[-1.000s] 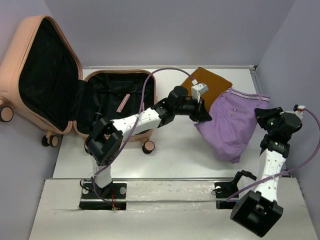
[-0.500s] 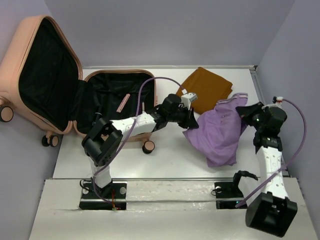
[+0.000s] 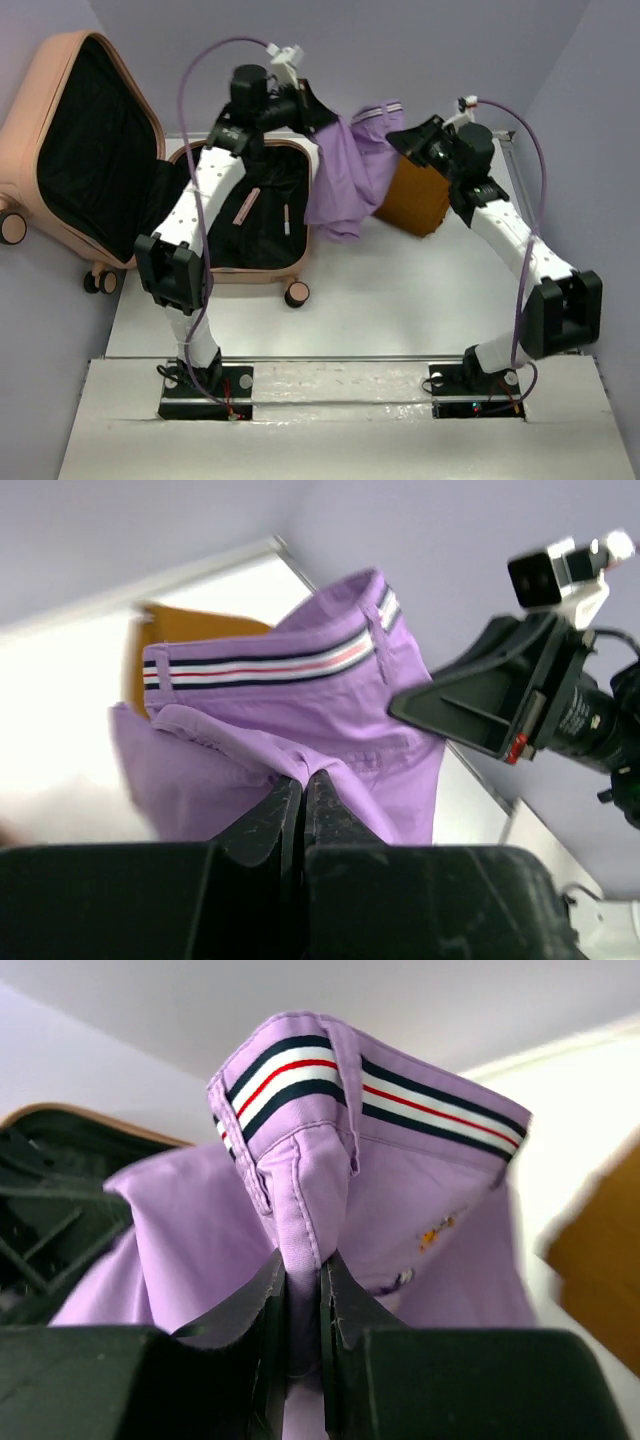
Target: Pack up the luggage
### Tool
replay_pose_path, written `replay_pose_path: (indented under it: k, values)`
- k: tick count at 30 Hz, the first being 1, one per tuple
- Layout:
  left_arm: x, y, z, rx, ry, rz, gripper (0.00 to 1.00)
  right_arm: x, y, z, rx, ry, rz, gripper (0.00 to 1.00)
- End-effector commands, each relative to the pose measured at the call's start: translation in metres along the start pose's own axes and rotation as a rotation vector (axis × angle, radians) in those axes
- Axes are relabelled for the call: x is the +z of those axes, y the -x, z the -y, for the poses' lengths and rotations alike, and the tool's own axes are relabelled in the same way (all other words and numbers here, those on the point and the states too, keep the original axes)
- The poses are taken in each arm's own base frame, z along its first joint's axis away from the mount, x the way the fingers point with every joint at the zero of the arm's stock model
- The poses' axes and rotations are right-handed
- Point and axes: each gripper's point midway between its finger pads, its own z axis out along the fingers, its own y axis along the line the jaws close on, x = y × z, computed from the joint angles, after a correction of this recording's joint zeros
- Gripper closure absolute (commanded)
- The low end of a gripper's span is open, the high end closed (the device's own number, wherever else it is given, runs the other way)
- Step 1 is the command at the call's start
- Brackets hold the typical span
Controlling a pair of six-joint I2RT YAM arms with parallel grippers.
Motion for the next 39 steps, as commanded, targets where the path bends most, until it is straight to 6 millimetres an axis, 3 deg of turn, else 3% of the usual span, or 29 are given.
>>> replay_pose_path:
  k: [1,2,3,4,5,6,7,8,9,10,11,12,13,15,16,17,19,21,22,23,25,27,29,31,32,33,35,37,39]
  values:
    - [-0.080,0.054,-0.058,-0.001,0.141,0.079,0.94,0.052,-0.002,-0.085,0.004,0.226,0.018,0.93]
    - [-0.112,0.063,-0.096,-0.019,0.234,0.108,0.94,0.079,-0.037,-0.080,0.024,0.226,-0.058,0.93]
    - [-0.125,0.043,-0.128,-0.081,0.287,0.085,0.94,0.092,-0.033,-0.106,0.024,0.282,-0.051,0.93]
    - [-0.143,0.036,-0.154,-0.120,0.348,0.094,0.94,0.104,-0.045,-0.112,0.022,0.292,-0.072,0.93]
    - [-0.162,0.030,-0.171,-0.145,0.410,0.112,0.94,0.130,-0.090,-0.102,0.031,0.276,-0.157,0.93]
    - [-0.190,-0.007,-0.213,-0.246,0.509,0.101,0.94,0.141,-0.108,-0.101,0.025,0.265,-0.201,0.93]
    - [-0.203,-0.015,-0.227,-0.260,0.544,0.132,0.94,0.150,-0.106,-0.124,-0.001,0.317,-0.195,0.93]
    - [-0.220,-0.028,-0.237,-0.296,0.599,0.147,0.94,0.159,-0.123,-0.123,-0.001,0.317,-0.227,0.93]
    - [-0.247,-0.063,-0.267,-0.390,0.723,0.150,0.93,0.173,-0.157,-0.120,0.003,0.326,-0.298,0.93]
    - [-0.261,-0.072,-0.272,-0.409,0.771,0.161,0.86,0.179,-0.174,-0.115,0.011,0.320,-0.336,0.93]
    - [-0.273,-0.085,-0.277,-0.429,0.816,0.162,0.78,0.192,-0.207,-0.089,0.025,0.276,-0.396,0.93]
    - [-0.283,-0.093,-0.280,-0.441,0.856,0.169,0.68,0.190,-0.211,-0.096,0.025,0.285,-0.408,0.93]
    - [-0.300,-0.113,-0.289,-0.459,0.942,0.166,0.54,0.195,-0.240,-0.077,0.035,0.250,-0.456,0.92]
    - [-0.319,-0.108,-0.280,-0.407,1.018,0.222,0.57,0.199,-0.271,-0.053,0.050,0.210,-0.510,0.91]
    - [-0.327,-0.095,-0.267,-0.360,1.032,0.261,0.61,0.199,-0.276,-0.048,0.053,0.200,-0.522,0.91]
    - [-0.330,-0.096,-0.268,-0.358,1.055,0.259,0.66,0.199,-0.280,-0.043,0.052,0.190,-0.532,0.89]
    - [-0.339,-0.075,-0.252,-0.307,1.070,0.305,0.79,0.197,-0.285,-0.034,0.036,0.156,-0.556,0.85]
    - [-0.336,-0.062,-0.235,-0.270,1.056,0.326,0.89,0.198,-0.278,-0.028,-0.014,0.107,-0.535,0.71]
    - [-0.335,-0.062,-0.229,-0.253,1.068,0.321,0.90,0.199,-0.273,-0.023,-0.058,0.071,-0.515,0.53]
    - [-0.327,-0.056,-0.216,-0.215,1.058,0.324,0.89,0.200,-0.269,-0.018,-0.087,0.042,-0.505,0.44]
    - [-0.325,-0.052,-0.206,-0.177,1.090,0.328,0.51,0.200,-0.257,-0.013,-0.162,-0.011,-0.485,0.26]
    - [-0.323,-0.048,-0.194,-0.141,1.109,0.329,0.34,0.199,-0.235,-0.017,-0.212,-0.046,-0.419,0.24]
    - [-0.308,-0.051,-0.183,-0.113,1.077,0.313,0.33,0.195,-0.220,-0.013,-0.268,-0.084,-0.371,0.24]
    - [-0.287,-0.061,-0.180,-0.102,1.040,0.264,0.33,0.191,-0.197,-0.026,-0.311,-0.087,-0.315,0.29]
    - [-0.276,-0.073,-0.189,-0.112,1.035,0.215,0.33,0.189,-0.189,-0.019,-0.356,-0.119,-0.289,0.37]
    - [-0.268,-0.081,-0.193,-0.118,1.032,0.176,0.33,0.184,-0.176,-0.028,-0.375,-0.118,-0.261,0.40]
    - [-0.260,-0.105,-0.210,-0.149,1.054,0.110,0.32,0.175,-0.172,-0.017,-0.425,-0.158,-0.253,0.41]
    - [-0.268,-0.121,-0.226,-0.161,1.133,0.086,0.27,0.166,-0.155,-0.020,-0.443,-0.167,-0.230,0.34]
    - [-0.268,-0.136,-0.237,-0.181,1.164,0.022,0.22,0.157,-0.154,-0.008,-0.469,-0.188,-0.248,0.17]
